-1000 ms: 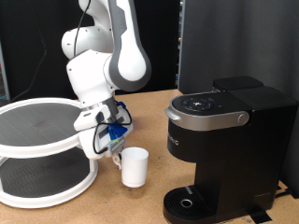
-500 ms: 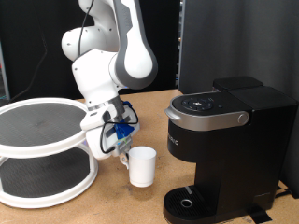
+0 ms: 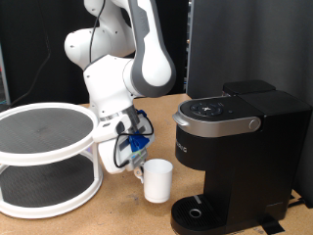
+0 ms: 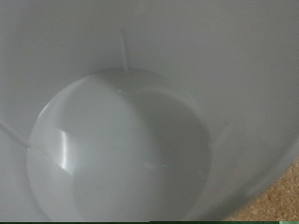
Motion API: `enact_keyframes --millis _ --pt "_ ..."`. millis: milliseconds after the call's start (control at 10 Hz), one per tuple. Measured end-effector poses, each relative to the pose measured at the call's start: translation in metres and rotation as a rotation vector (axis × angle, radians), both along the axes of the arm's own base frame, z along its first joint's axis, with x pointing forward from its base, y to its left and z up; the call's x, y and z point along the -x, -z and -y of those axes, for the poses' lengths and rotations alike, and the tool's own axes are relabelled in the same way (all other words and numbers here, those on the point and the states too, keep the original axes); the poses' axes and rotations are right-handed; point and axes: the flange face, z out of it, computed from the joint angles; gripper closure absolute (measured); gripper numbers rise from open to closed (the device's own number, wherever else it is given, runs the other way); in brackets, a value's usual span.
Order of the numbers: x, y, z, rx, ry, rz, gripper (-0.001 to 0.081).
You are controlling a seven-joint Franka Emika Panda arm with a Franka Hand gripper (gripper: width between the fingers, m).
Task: Make a cup of coffee with the keurig machine
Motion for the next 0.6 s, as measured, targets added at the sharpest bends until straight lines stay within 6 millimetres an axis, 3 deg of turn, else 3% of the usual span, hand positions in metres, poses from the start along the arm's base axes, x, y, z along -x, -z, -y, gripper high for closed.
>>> enact_keyframes --millis 600 --pt "-0.025 0.005 -0.027 -0.013 -0.009 0.010 0.0735"
